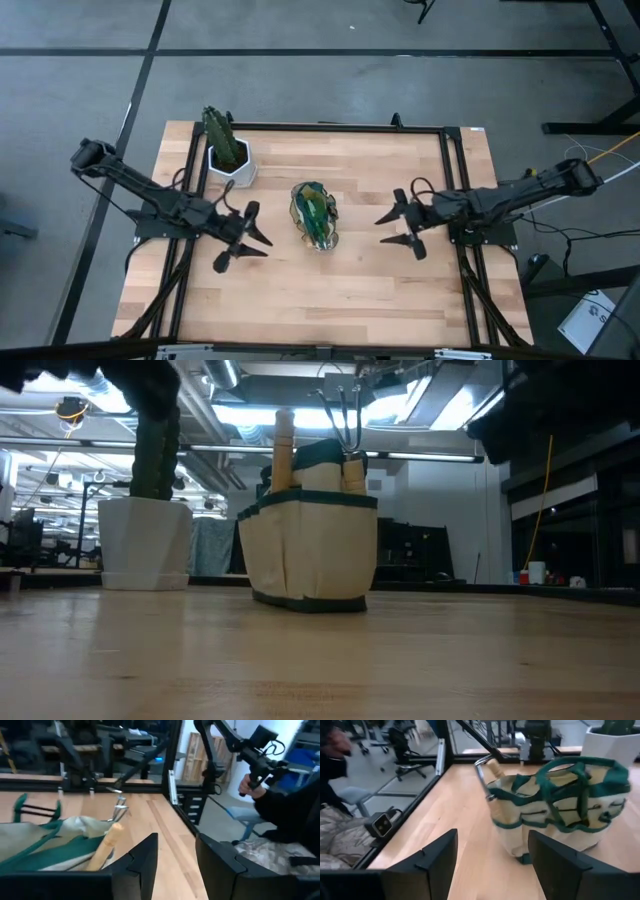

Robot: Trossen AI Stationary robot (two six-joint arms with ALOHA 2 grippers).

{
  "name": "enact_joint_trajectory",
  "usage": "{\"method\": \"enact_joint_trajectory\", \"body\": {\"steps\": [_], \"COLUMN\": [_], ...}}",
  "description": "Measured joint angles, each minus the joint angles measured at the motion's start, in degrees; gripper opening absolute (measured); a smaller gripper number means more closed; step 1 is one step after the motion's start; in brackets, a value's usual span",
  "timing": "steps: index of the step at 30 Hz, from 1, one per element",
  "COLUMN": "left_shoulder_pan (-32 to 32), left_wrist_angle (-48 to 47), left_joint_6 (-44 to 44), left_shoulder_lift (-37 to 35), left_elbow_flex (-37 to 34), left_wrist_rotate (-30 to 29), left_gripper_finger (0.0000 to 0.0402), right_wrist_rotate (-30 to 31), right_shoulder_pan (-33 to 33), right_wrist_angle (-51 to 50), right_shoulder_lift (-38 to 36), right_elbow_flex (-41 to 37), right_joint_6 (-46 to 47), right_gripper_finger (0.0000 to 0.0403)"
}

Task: Pick & Place Garden tools in Gardening bag
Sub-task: Return to Home Position

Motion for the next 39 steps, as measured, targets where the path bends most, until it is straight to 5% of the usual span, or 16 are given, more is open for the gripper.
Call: {"method": "enact_joint_trajectory", "body": {"steps": [7, 24, 39], "left_shoulder_pan": [-1.5, 3.7, 11.7], "left_wrist_angle": [7.0, 10.7, 2.5], "left_joint_6": [3.2, 5.0, 5.6], "left_shoulder_lift": [-3.4, -13.6, -24.8], "left_elbow_flex": [-7.7, -17.1, -17.2], "left_wrist_rotate": [-8.6, -9.7, -7.3], "left_gripper_finger": [0.0128, 0.0128, 0.0128], "right_wrist_rotate": [0.4, 3.2, 3.1], "right_shoulder_pan": [1.7, 1.8, 1.7], "right_wrist_angle": [8.4, 14.4, -7.8], "right_shoulder_lift": [-4.7, -9.4, -31.9], "right_elbow_flex": [-10.3, -19.4, -20.1], "right_joint_6": [-0.2, -4.3, -6.8], "right_gripper_finger": [0.0242, 0.0242, 0.0242]}}
